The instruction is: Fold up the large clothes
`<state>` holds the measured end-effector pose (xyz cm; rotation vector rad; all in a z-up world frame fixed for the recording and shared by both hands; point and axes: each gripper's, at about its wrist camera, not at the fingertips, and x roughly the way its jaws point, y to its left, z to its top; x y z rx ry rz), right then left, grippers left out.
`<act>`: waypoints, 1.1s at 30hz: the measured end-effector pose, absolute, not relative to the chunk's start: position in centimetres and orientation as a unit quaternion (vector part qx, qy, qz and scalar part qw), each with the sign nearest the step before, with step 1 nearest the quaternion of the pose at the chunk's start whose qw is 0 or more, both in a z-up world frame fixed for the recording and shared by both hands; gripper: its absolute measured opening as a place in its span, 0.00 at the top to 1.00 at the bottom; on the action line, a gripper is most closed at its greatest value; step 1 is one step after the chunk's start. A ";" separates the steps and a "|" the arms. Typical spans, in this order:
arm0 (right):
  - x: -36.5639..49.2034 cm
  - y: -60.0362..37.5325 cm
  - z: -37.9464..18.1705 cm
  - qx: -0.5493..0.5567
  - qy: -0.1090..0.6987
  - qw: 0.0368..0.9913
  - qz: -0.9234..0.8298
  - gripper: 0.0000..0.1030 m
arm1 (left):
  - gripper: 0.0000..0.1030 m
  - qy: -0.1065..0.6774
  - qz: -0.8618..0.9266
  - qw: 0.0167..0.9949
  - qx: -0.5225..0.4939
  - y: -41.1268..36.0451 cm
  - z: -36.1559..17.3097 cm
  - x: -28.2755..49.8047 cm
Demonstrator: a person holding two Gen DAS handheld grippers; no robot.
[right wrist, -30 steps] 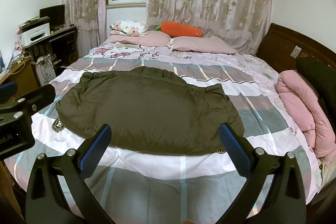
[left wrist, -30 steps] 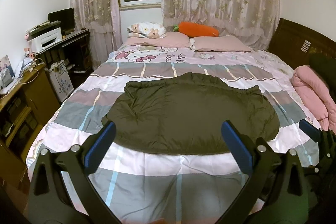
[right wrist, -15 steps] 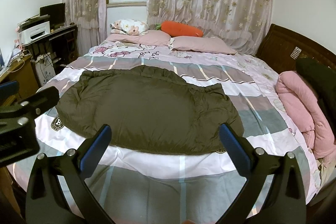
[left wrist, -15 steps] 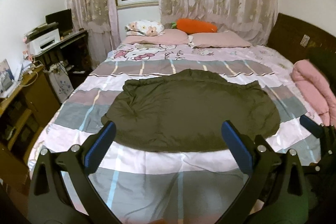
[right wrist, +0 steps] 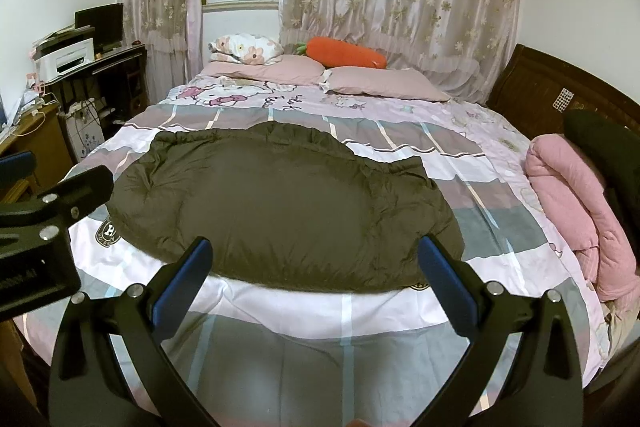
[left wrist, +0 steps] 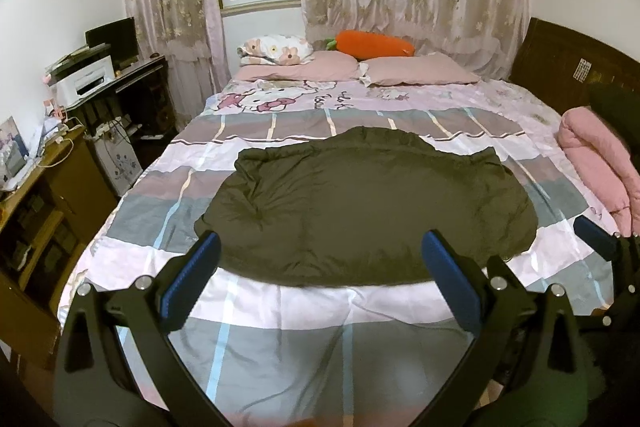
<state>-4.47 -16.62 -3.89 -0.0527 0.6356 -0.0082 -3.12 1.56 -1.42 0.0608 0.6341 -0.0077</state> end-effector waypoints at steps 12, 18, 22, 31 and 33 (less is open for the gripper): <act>-4.5 -16.6 -4.0 -0.028 0.312 0.950 -0.003 0.01 | 0.02 0.311 -0.004 0.950 0.029 1.6 -1.5 -3.1; -4.5 -16.7 -4.0 -0.028 0.313 0.949 -0.004 0.01 | 0.02 0.311 -0.005 0.950 0.029 1.6 -1.5 -3.2; -4.4 -16.6 -4.1 -0.029 0.313 0.949 -0.003 0.01 | 0.02 0.311 -0.005 0.950 0.030 1.6 -1.5 -3.1; -4.4 -16.6 -4.4 -0.032 0.314 0.949 -0.003 0.01 | 0.02 0.311 -0.006 0.950 0.030 0.9 -1.4 -3.1; -4.5 -16.8 -4.4 -0.032 0.316 0.948 -0.002 0.01 | 0.02 0.315 -0.011 0.949 0.029 0.7 -1.5 -2.9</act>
